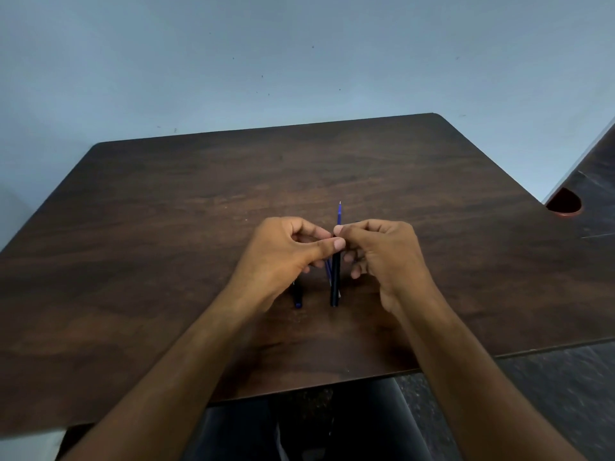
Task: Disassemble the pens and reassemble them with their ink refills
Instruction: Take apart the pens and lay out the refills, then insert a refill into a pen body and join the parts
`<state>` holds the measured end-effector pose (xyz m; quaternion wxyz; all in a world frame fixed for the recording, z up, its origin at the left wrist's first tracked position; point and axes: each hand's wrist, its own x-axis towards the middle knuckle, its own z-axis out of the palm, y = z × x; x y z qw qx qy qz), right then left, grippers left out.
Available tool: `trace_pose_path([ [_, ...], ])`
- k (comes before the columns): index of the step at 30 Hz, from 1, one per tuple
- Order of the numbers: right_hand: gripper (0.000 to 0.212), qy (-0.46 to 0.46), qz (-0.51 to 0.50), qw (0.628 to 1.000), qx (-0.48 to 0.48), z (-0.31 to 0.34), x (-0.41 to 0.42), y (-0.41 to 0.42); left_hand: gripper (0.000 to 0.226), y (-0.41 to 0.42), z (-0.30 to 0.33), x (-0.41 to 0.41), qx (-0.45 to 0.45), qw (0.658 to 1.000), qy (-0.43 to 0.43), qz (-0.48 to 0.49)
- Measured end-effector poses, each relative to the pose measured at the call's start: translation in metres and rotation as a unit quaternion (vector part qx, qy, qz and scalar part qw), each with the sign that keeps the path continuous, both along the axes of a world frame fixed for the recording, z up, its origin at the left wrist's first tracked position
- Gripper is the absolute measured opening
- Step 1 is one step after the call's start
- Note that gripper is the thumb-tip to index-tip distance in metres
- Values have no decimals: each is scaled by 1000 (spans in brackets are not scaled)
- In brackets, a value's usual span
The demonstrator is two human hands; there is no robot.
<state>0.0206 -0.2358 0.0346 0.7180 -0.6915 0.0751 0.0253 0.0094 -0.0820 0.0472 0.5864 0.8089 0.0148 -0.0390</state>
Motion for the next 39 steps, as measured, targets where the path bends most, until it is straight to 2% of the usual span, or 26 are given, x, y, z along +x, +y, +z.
trace_pose_path([
  [3,14,-8,-18,1000,16,2,2,1,45,0,-3,-2,15,1000,0,18],
  [4,14,-9,-21,1000,20,2,3,2,45,0,-4,-1,24,999,-4,26],
  [9,15,-2,-16,999,39,2,4,2,14,2,-9,1,35,997,-36,57],
  [15,10,-7,-8,999,43,1,7,-1,13,7,-8,-1,85,992,-69,56],
  [27,10,-69,-66,991,90,30,30,-14,11,50,-8,-6,90,986,-89,110],
  [33,13,-18,36,999,8,30,27,12,11,70,-8,-10,53,982,-87,157],
  [39,15,68,161,980,-91,34,23,64,12,86,-5,-18,21,974,-106,198],
])
